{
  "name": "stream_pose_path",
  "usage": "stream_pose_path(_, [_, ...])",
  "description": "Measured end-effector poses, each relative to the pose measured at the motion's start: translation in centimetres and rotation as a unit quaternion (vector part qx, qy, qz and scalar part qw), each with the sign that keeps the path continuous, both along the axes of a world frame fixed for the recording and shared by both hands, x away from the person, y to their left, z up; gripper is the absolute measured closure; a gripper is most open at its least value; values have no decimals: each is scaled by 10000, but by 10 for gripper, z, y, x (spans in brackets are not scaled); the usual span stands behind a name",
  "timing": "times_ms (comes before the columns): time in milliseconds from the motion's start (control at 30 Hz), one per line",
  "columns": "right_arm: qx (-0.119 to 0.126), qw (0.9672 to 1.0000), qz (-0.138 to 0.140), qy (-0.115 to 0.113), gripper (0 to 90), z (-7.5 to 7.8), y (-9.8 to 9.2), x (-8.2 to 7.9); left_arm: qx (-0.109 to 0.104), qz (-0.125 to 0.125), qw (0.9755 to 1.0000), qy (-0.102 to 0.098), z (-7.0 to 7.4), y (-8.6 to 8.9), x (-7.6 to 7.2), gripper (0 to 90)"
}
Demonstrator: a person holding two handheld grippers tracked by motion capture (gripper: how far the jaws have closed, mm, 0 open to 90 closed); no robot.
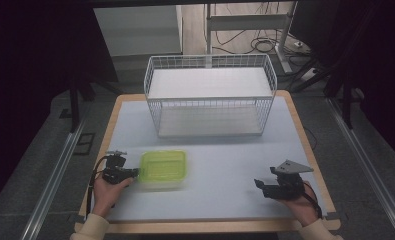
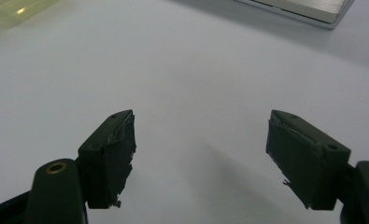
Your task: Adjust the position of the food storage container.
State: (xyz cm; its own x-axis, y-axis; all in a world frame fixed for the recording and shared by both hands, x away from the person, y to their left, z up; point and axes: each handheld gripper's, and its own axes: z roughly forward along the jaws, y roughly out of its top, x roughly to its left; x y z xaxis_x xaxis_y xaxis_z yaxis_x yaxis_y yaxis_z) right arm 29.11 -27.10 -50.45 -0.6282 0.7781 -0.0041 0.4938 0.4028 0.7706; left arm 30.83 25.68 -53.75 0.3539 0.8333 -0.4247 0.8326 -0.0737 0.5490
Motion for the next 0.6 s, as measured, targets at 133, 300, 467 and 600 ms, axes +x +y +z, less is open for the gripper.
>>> stream_pose_path(133, [-8, 10000, 8, -6, 240, 0, 0, 0, -17, -45, 10000, 10, 0, -3, 0, 900])
stream_pose_path(300, [5, 10000, 10, -12, 240, 1, 1, 0, -12, -89, 10000, 18, 0, -10, 2, 900])
stream_pose_path(467, [22, 10000, 7, -24, 240, 1, 0, -1, -2, -120, 9999, 26, 0, -18, 3, 900])
stream_pose_path(600, [19, 10000, 20, -28, 240, 2, 1, -1, -11, -203, 9998, 38, 1, -26, 2, 900])
